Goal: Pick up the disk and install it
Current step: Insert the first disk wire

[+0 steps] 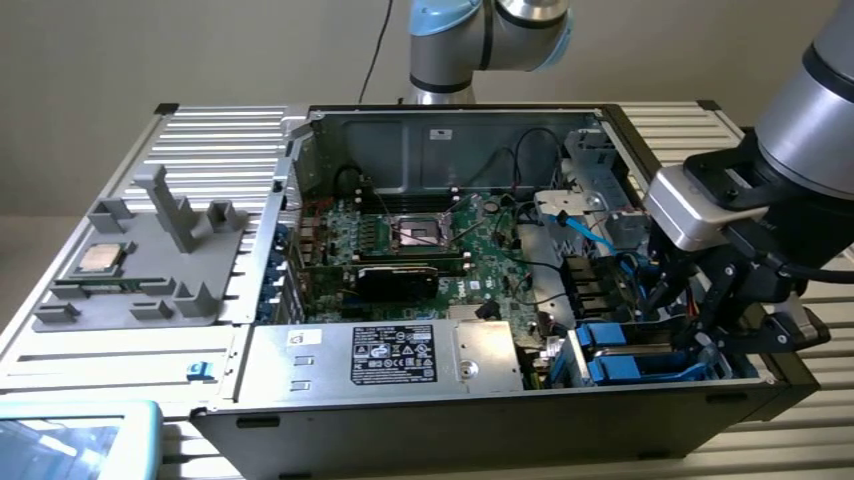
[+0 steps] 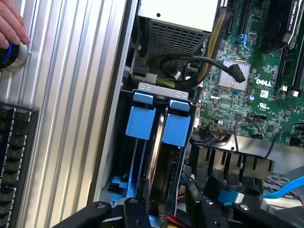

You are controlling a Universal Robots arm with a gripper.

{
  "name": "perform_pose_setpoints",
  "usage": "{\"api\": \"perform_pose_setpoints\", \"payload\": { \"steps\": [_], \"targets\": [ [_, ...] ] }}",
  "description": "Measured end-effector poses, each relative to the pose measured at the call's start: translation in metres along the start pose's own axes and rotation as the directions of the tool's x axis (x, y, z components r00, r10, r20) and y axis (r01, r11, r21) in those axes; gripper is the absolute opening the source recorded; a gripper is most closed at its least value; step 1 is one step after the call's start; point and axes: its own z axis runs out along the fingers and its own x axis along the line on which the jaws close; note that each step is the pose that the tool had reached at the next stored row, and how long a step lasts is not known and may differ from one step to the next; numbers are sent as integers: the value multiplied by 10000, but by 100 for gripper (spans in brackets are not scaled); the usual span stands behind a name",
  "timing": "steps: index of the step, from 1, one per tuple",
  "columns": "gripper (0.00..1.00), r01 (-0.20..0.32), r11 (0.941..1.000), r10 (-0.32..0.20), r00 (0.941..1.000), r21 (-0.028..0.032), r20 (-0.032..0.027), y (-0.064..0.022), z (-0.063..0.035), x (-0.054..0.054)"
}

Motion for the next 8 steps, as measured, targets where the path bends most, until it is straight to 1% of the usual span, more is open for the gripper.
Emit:
{"api": "perform_pose_setpoints", "payload": {
  "steps": [1, 5, 8],
  "targets": [
    [44, 2, 10000, -2, 10000, -19, 7, -3, 3, 1],
    [44, 16, 10000, -16, 10000, -59, 21, -11, 7, 2],
    [44, 20, 9999, -20, 10000, -100, 29, -22, 7, 5]
  ]
}}
